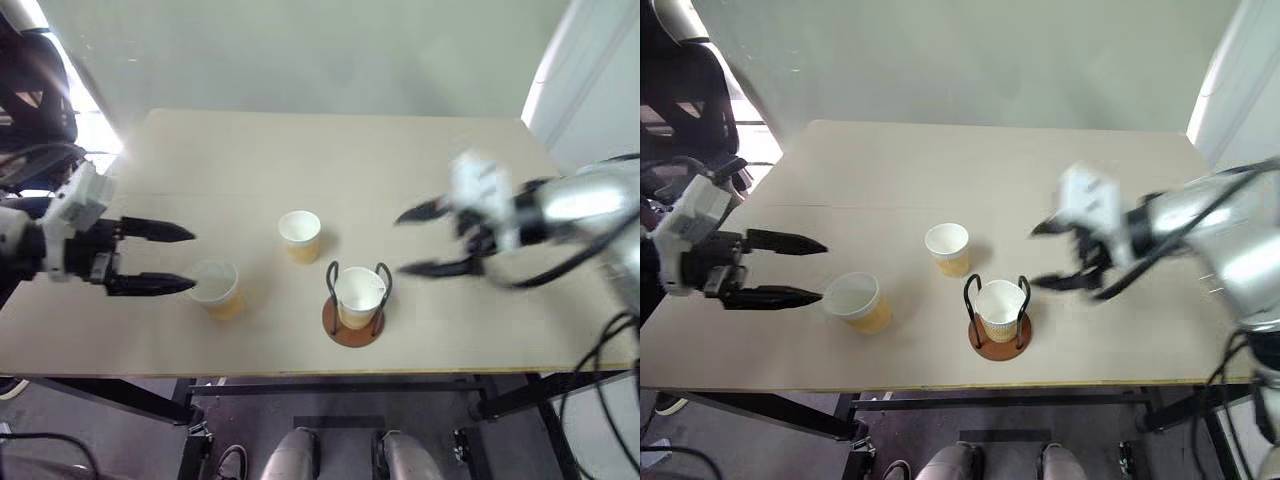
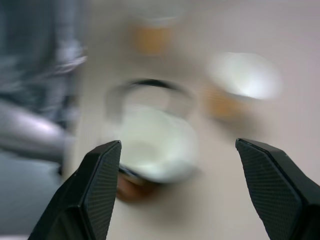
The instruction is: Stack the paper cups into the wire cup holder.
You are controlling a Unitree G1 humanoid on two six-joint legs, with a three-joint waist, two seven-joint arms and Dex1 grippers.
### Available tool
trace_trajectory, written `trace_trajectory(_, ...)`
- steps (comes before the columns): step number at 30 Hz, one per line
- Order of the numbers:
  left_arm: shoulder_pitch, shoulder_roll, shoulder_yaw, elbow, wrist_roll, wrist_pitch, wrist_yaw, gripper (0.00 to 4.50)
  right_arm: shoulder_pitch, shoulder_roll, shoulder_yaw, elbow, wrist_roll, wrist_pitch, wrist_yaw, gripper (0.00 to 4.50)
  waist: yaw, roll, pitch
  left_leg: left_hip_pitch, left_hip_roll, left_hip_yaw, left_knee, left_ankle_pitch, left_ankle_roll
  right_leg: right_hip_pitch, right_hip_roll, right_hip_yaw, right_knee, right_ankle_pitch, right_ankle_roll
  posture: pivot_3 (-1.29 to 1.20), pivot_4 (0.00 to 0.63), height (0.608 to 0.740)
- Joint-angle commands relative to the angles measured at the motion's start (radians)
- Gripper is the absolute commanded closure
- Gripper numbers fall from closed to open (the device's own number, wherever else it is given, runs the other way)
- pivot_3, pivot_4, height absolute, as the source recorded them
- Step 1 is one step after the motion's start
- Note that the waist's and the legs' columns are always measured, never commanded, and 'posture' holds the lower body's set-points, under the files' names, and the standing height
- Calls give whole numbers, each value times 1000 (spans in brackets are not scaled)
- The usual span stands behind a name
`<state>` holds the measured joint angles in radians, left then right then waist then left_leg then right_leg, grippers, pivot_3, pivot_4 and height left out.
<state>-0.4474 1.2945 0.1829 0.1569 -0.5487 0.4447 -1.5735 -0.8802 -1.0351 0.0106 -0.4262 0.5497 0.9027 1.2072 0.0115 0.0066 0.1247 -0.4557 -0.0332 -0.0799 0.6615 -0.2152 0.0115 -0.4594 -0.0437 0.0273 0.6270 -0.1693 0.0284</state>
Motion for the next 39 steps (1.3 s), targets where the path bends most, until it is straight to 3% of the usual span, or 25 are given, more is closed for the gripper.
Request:
trace_trajectory(1,22,77,-63,23,1,-113,-41,0,25,-60,-203,-19,174,56,71,670,0,-1,0,1,0,0,0,-1,-1,0,0,0,0,-1,-1,0,150,740)
trace_trajectory(5,-68,106,-178,68,-33,-164,-41,0,37,-102,-365,-8,338,130,62,670,-1,0,0,1,2,0,-2,-2,-4,-1,2,0,2,-5,-1,0,150,740)
trace_trajectory(11,-200,106,-385,90,-30,-234,-41,0,133,-126,-504,-62,533,216,5,670,0,0,0,1,3,0,-3,-1,-5,-2,2,0,3,-5,-1,0,150,740)
trace_trajectory(24,-412,102,-710,229,10,-393,-41,0,241,-169,-620,-129,815,207,-221,670,-1,1,1,1,2,-1,-3,-1,-3,-2,2,-1,3,-6,1,0,150,740)
trace_trajectory(31,-446,104,-816,216,-1,-426,-41,0,296,-193,-642,-149,879,171,-282,670,-1,1,0,0,2,-1,0,-1,-2,-1,2,-1,3,-6,2,0,150,740)
trace_trajectory(39,-426,23,-812,302,154,-514,-41,0,348,-220,-644,-170,884,129,-313,670,0,1,0,0,2,-1,1,-1,1,0,2,-1,4,-7,3,0,150,740)
